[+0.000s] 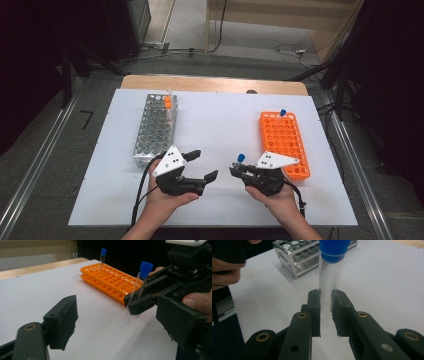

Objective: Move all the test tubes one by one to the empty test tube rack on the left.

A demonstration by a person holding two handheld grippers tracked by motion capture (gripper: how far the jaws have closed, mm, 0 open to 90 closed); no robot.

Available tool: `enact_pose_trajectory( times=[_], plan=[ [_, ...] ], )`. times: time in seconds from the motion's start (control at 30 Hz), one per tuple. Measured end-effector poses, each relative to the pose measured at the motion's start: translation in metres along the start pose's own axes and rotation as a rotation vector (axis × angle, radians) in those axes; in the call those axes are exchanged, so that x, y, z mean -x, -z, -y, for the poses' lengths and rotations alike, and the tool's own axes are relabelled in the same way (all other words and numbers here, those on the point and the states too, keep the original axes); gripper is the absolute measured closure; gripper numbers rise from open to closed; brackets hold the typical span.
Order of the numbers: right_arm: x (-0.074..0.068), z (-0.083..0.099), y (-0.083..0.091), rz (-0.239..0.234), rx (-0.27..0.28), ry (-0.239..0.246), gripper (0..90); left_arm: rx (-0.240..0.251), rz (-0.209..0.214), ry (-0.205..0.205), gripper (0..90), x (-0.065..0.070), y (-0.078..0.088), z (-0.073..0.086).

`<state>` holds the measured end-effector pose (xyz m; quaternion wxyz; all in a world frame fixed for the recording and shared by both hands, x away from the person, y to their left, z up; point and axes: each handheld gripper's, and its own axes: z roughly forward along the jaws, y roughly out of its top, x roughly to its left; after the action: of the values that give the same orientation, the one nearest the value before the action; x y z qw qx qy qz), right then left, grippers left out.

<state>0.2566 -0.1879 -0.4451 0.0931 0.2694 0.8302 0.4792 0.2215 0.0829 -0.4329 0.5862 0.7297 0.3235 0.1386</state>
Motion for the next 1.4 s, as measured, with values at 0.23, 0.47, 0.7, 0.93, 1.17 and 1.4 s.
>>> enact_pose_trajectory(
  times=[0.23,0.47,0.7,0.93,1.17,1.4],
  plan=[
    [-0.018,-0.003,-0.012,-0.042,-0.021,0.039,74.9,-0.001,0.066,-0.017,38.2,0.007,-0.007,-0.002],
    [-0.032,-0.006,-0.017,-0.076,-0.03,0.071,74.9,-0.023,0.122,-0.045,54.3,0.015,-0.014,-0.001],
    [-0.039,-0.006,-0.02,-0.095,-0.045,0.087,74.9,-0.034,0.137,-0.061,72.6,0.017,-0.016,-0.001],
    [-0.035,-0.005,-0.019,-0.103,-0.042,0.085,73.8,-0.028,0.13,-0.047,76.7,0.011,-0.012,-0.002],
    [-0.026,-0.005,-0.008,-0.124,0.003,0.063,32.1,0.002,0.102,-0.02,76.7,-0.002,-0.002,-0.006],
    [-0.006,-0.001,0.008,-0.107,0.025,0.053,4.8,0.027,0.038,-0.012,76.8,-0.02,0.01,-0.013]
  ],
)
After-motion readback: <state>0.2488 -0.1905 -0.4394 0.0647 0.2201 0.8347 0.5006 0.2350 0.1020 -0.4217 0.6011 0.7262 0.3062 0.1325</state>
